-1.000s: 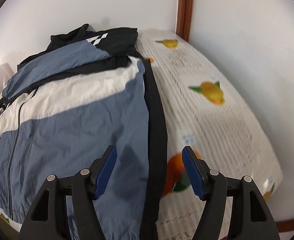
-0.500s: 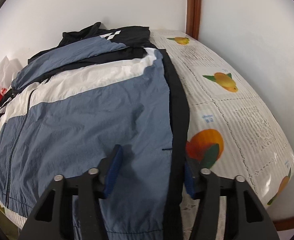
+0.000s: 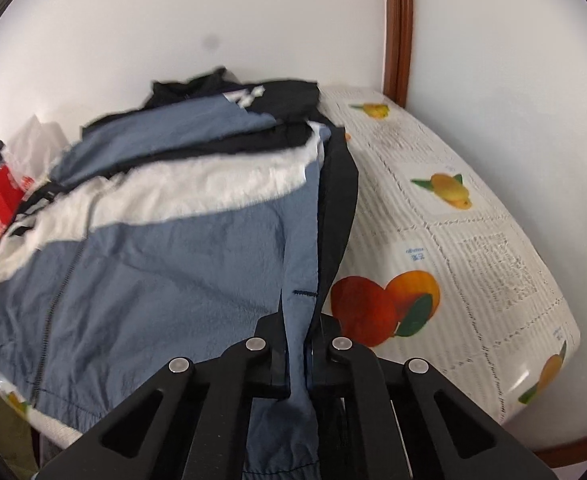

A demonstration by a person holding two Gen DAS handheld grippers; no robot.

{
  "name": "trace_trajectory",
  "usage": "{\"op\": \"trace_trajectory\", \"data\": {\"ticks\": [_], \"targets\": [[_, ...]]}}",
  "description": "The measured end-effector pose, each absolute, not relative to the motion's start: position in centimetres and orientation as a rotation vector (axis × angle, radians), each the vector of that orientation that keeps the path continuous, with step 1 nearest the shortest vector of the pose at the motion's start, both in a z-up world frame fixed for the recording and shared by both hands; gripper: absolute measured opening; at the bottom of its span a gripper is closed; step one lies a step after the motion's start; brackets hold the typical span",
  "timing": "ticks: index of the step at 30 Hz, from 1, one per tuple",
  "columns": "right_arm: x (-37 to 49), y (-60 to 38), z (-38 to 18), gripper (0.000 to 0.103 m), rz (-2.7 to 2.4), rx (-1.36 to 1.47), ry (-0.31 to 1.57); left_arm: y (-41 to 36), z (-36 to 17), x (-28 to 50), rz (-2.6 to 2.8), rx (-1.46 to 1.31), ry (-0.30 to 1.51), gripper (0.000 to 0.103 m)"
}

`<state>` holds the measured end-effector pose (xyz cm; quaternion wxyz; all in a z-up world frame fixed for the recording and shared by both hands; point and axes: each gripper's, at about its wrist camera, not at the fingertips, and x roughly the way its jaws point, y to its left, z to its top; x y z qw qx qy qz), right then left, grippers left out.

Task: Fold large clothes
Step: 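Lift the hem with both grippers and fold it over toward the collar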

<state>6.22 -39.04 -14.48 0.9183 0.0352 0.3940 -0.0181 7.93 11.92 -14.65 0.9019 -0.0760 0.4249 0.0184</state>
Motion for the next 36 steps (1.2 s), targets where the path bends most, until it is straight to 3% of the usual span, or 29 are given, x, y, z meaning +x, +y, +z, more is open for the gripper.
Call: {"op": "trace_trajectory", "data": {"ticks": [20,36], "targets": [[6.9,-39.1,-6.5,0.004,-0.010,0.112,0.627,13.1,-6.9,10.1,0.006,-0.224,0.710,0.005],[18.1,-39.6,-2.1,0.004,-0.038,0.175,0.565,11.6,-3.3,20.6,0.047,-0.155,0.637,0.005]]}}
